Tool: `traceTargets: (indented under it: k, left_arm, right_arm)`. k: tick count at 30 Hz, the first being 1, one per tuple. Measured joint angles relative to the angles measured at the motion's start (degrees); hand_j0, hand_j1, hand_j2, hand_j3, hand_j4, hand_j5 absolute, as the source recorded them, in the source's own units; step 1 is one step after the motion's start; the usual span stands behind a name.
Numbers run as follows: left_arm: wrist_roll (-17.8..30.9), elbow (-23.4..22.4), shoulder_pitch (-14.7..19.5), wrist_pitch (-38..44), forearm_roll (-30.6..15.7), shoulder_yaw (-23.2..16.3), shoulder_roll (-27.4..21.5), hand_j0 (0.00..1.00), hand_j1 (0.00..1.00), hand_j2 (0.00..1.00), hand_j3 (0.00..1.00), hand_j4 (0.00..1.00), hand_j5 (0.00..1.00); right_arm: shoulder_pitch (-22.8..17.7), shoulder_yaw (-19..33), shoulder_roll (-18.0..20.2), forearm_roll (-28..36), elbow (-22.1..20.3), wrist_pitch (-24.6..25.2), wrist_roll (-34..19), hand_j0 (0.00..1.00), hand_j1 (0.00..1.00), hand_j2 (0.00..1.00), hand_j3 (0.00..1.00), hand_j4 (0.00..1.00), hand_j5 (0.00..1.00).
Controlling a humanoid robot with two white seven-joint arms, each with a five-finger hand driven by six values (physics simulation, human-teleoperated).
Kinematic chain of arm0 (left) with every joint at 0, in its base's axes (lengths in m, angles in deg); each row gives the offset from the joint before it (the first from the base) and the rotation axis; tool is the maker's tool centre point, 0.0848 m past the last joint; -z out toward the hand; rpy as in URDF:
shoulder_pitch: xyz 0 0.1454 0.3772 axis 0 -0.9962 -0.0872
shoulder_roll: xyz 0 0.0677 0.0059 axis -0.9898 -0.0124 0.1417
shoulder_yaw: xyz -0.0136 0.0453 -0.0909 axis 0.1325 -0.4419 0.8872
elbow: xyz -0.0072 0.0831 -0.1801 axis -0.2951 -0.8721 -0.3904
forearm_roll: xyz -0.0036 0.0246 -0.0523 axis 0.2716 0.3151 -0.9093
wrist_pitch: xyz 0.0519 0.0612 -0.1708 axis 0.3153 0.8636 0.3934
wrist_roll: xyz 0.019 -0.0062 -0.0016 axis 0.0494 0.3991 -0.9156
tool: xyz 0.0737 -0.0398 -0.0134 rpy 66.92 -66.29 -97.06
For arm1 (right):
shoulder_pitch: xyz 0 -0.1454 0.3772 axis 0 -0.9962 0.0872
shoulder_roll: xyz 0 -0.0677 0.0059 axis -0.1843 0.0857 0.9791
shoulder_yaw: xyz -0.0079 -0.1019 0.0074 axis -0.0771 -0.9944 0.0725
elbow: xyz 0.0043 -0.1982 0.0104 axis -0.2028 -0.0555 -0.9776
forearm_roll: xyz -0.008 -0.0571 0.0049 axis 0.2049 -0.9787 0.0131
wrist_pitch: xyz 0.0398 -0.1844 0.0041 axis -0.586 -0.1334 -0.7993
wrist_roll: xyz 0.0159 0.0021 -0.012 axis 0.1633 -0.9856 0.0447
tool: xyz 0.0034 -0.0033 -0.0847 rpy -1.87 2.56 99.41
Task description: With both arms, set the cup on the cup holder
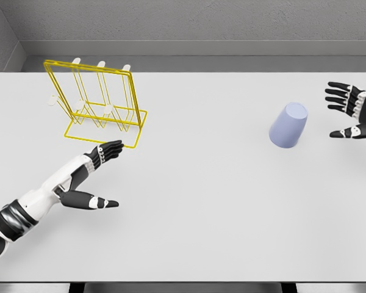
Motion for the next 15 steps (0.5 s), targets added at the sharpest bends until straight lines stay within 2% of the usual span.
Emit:
traceTargets:
  k: [8, 15]
  left_arm:
    - [0.00, 0.05, -0.09, 0.55, 0.01, 0.12, 0.09, 1.00, 1.00, 1.00, 1.00, 1.00, 1.00]
    - [0.00, 0.08, -0.18, 0.61, -0.05, 0.15, 0.01, 1.00, 1.00, 1.00, 1.00, 1.00, 1.00]
  right_arm:
    - [-0.44, -0.17, -1.07, -0.42, -0.12, -0.36, 0.00, 1.00, 1.00, 1.00, 1.00, 1.00, 1.00]
    - [-0.26, 0.09, -3.04, -3.39, -0.62, -0.40, 0.00, 1.00, 1.00, 1.00, 1.00, 1.00, 1.00]
